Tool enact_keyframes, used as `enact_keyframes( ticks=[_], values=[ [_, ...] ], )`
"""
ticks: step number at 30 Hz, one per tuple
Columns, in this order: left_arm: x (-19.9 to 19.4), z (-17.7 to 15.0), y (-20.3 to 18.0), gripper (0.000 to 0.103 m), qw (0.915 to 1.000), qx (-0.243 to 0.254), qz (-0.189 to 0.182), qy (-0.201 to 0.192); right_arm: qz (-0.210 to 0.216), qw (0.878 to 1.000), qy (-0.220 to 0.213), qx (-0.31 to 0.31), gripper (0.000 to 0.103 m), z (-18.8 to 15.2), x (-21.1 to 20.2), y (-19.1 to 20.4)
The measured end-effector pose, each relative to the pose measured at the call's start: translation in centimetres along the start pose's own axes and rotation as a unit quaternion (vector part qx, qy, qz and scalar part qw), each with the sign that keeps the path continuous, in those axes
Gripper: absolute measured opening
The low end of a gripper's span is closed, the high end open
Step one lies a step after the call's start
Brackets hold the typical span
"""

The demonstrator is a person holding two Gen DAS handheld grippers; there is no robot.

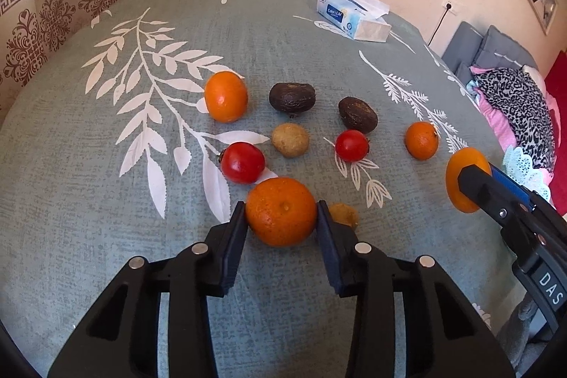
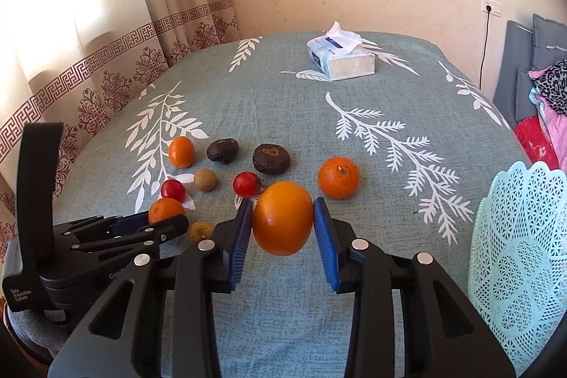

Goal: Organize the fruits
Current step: 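Carry both oranges into the light blue basket and open both tools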

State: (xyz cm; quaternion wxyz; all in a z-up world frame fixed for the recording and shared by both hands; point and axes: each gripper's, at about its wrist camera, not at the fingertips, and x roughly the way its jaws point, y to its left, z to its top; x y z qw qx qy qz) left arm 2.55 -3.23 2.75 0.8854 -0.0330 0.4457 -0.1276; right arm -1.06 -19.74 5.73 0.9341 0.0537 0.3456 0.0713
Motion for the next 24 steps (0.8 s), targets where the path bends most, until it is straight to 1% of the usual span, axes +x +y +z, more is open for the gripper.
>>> enact_keyframes(
  ticks=[4,9,16,24],
  values=[
    [-1.3,0.3,-1.2,0.039,0.9997,0.018,0.000,-0.019,-0.013,1.000,-0.008,0.001,0.036,0.1,-0.8,-0.4],
    [-2.4,0.7,-3.2,0.039,0.9986,0.041,-0.002,-0.034,-0.041,0.999,-0.014,0.004,0.036,0.0,-2.0,-1.7],
    [-3.1,0.9,-6.7,0.039,0.9962,0.075,-0.014,-0.043,-0.094,0.995,-0.018,0.033,0.036,-0.9,-4.2,-5.6],
    [-3.2,0.9,-11.5,0.039,0.9907,0.124,-0.030,-0.048,-0.144,0.987,-0.026,0.070,0.036,-2.4,-6.8,-10.0]
  ],
)
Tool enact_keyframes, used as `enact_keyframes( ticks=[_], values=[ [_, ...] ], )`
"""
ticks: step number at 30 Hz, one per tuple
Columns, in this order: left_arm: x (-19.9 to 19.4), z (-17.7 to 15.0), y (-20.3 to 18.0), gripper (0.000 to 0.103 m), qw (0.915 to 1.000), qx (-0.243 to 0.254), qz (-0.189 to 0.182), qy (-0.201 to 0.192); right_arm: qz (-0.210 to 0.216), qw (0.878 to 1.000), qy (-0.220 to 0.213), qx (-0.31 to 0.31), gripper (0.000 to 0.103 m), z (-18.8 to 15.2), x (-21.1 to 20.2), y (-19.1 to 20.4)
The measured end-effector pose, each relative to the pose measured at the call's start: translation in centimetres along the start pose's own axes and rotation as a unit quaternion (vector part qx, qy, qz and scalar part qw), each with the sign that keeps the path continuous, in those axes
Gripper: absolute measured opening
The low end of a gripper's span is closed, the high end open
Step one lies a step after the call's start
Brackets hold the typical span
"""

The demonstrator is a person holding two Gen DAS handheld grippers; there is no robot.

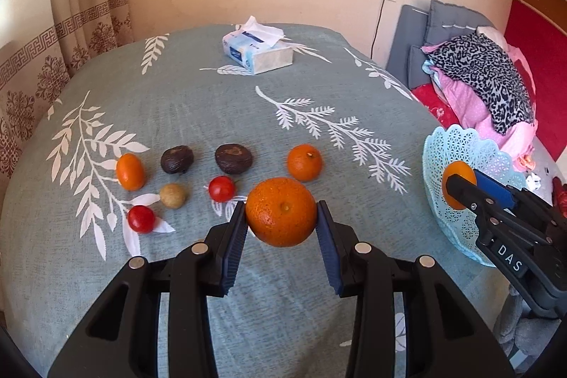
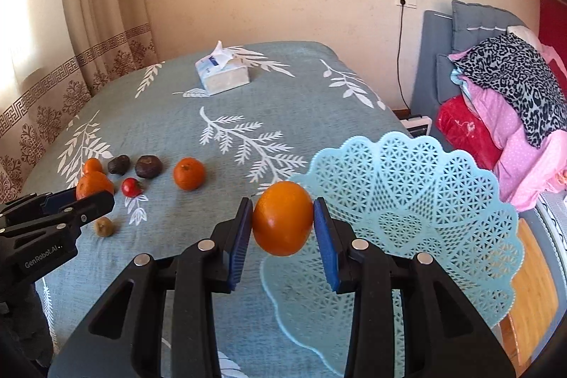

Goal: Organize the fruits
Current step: 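Carry both oranges into the light blue basket and open both tools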

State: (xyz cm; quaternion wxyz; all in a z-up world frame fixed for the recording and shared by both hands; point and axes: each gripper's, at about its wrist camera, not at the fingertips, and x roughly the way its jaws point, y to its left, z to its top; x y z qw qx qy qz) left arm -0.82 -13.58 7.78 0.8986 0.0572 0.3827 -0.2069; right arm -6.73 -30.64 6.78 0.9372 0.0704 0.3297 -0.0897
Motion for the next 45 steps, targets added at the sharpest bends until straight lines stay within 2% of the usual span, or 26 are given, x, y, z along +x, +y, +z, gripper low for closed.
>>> enact_keyframes(
  ticks=[8,18,19,20,22,39,40,42,45],
  values=[
    [1.0,1.0,-4.6,0.039,0.9987,0.046,-0.022,0.003,-0.034,0.999,-0.001,0.031,0.036,-0.6,-0.5,-4.1],
    [2.1,2.0,-8.8,0.039,0.9956,0.081,-0.047,0.003,-0.054,0.997,-0.002,0.055,0.038,-0.8,-0.9,-6.3],
    [2.2,2.1,-9.2,0.039,0.9952,0.084,-0.050,0.003,-0.058,0.997,-0.005,0.058,0.039,-0.8,-1.0,-6.5],
    [2.3,2.1,-9.5,0.039,0.9948,0.087,-0.053,0.003,-0.064,0.996,-0.010,0.060,0.046,-0.7,-1.2,-6.7],
    [2.4,2.2,-10.3,0.039,0.9939,0.093,-0.059,0.003,-0.075,0.995,-0.021,0.062,0.049,-0.5,-1.7,-7.0],
    [4.6,1.5,-14.5,0.040,0.9861,0.124,-0.108,0.025,-0.109,0.990,-0.047,0.078,0.049,-0.2,-3.0,-8.4],
    [4.6,1.4,-14.6,0.041,0.9854,0.125,-0.112,0.028,-0.110,0.990,-0.047,0.079,0.049,-0.2,-2.9,-8.4],
    [4.4,1.3,-14.7,0.062,0.9861,0.125,-0.108,0.023,-0.110,0.989,-0.049,0.084,0.050,-0.2,-3.1,-8.7],
    [4.0,1.3,-14.4,0.071,0.9873,0.122,-0.102,0.010,-0.113,0.988,-0.054,0.089,0.057,-0.1,-3.4,-8.9]
  ],
)
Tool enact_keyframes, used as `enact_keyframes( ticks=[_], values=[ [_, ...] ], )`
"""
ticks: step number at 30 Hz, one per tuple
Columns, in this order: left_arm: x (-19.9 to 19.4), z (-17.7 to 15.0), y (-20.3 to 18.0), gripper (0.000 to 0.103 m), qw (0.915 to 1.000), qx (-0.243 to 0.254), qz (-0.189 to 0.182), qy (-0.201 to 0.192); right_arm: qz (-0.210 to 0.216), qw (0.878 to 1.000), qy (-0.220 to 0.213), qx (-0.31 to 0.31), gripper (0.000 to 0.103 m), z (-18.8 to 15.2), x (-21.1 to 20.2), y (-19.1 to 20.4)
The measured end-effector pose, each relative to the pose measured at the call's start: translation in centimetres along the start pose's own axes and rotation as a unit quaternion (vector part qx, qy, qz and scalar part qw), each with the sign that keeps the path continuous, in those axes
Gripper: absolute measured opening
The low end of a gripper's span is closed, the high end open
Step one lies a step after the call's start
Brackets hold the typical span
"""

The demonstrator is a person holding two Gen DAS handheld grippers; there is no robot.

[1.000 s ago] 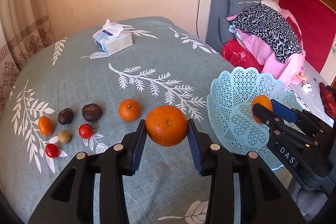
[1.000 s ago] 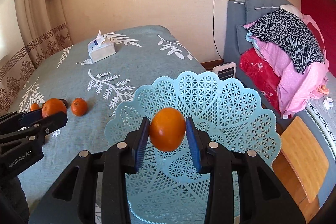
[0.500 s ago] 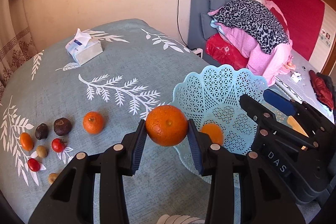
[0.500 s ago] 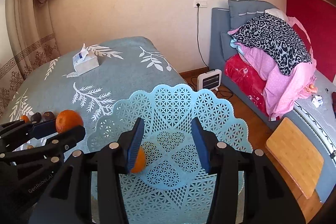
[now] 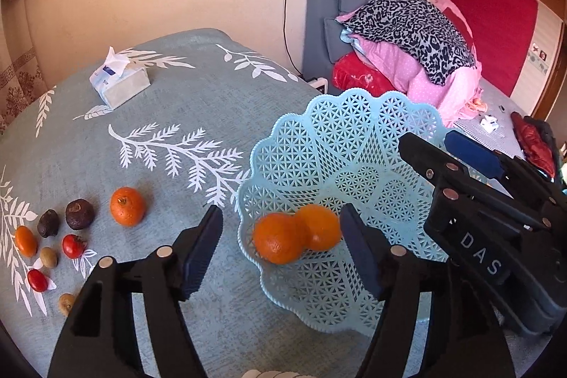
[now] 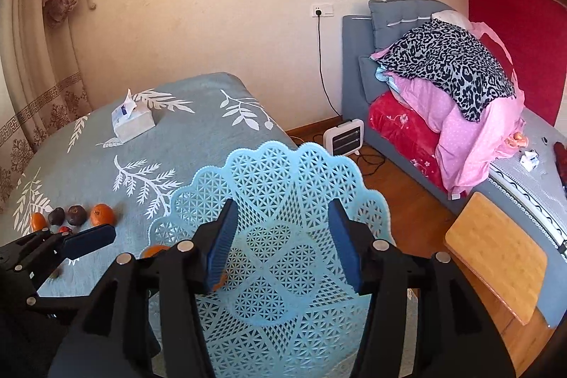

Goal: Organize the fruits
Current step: 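Carry both oranges into the light blue basket and open both tools, then move both open tools back over the remaining fruit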

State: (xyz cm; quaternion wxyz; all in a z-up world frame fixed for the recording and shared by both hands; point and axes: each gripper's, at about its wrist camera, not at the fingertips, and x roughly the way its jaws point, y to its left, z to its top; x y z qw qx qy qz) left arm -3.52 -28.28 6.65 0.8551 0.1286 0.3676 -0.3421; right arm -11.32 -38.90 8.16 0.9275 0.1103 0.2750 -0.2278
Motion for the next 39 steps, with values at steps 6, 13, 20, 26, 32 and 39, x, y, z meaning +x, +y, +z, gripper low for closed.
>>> enact_keyframes(
  ticks=[6,13,20,26,32,39],
  values=[
    [-0.4,-0.3,0.6,0.075,0.9999,-0.007,0.009,-0.001,0.004,1.000,0.001,-0.005,0.058,-0.1,-0.1,0.4],
    [-1.4,-0.5,1.4,0.083,0.9994,-0.007,0.030,-0.014,0.008,1.000,0.000,-0.005,0.058,-0.1,-0.3,1.0],
    [-2.7,-1.1,2.2,0.089,0.9979,0.000,0.057,-0.031,0.015,1.000,0.001,-0.014,0.060,-0.2,-0.5,1.9],
    [-3.6,-1.7,3.8,0.089,0.9969,-0.019,0.069,-0.034,0.024,0.999,0.005,-0.025,0.061,-0.4,-0.6,3.2],
    [-4.5,-2.4,6.0,0.089,0.9950,-0.047,0.081,-0.036,0.031,0.999,0.005,-0.043,0.070,-0.7,-0.8,4.7],
    [-5.8,-3.4,8.7,0.089,0.9909,-0.073,0.103,-0.046,0.040,0.997,0.015,-0.065,0.070,-1.2,-0.4,7.0]
  ],
)
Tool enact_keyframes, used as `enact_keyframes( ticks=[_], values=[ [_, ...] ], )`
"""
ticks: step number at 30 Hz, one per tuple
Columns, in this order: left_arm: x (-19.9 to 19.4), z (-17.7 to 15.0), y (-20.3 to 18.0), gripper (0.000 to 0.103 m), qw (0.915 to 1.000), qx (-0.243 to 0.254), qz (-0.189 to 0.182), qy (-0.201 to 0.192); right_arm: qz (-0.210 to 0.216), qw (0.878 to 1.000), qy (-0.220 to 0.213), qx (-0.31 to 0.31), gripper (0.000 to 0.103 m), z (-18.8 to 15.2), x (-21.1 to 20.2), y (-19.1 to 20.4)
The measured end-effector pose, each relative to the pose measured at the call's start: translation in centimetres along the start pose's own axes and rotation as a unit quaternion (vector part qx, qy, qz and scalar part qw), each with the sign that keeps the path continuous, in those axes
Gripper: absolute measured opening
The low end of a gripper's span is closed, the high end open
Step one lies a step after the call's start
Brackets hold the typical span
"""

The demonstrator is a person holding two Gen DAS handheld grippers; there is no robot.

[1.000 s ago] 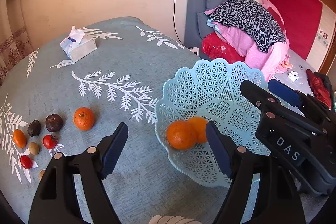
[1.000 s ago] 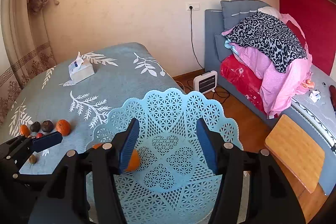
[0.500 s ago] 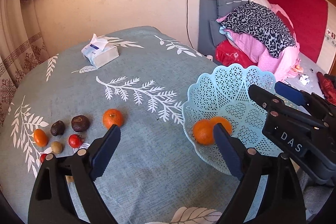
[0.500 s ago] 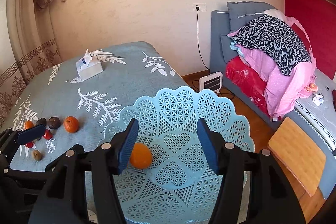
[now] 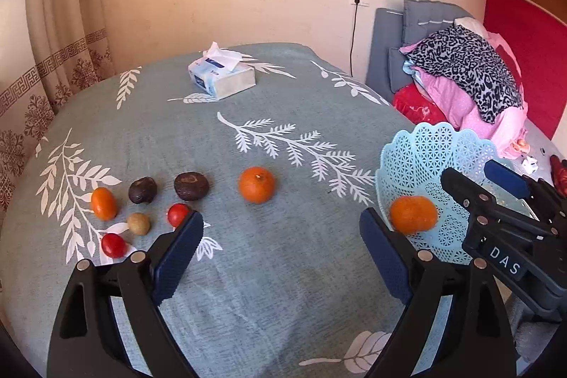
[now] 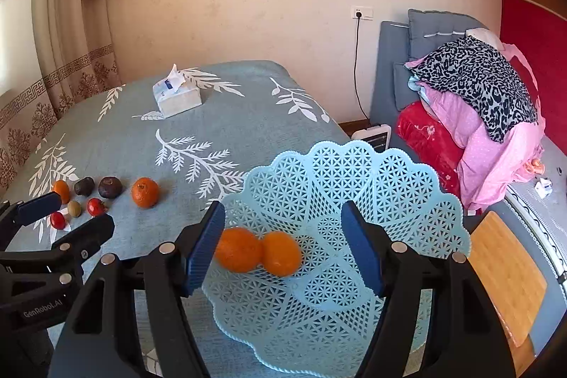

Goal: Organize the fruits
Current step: 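Move both open tools back over the remaining fruit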

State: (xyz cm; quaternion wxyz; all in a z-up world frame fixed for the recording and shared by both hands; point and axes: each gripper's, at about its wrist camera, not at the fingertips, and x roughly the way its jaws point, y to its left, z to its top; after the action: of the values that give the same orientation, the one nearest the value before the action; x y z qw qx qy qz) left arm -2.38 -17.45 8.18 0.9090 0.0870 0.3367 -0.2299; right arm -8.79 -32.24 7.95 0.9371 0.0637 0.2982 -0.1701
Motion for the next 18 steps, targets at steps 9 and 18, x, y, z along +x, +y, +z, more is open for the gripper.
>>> enact_keyframes(
  ticks=[9,18],
  values=[
    [-0.7,-1.0,4.5,0.089,0.9985,-0.034,0.043,-0.009,0.020,0.999,0.008,-0.035,0.074,-0.2,0.5,3.7],
    [-1.3,-2.2,9.5,0.089,0.9944,-0.073,0.075,-0.010,0.048,0.996,0.020,-0.068,0.074,-0.4,1.4,8.2]
  ],
)
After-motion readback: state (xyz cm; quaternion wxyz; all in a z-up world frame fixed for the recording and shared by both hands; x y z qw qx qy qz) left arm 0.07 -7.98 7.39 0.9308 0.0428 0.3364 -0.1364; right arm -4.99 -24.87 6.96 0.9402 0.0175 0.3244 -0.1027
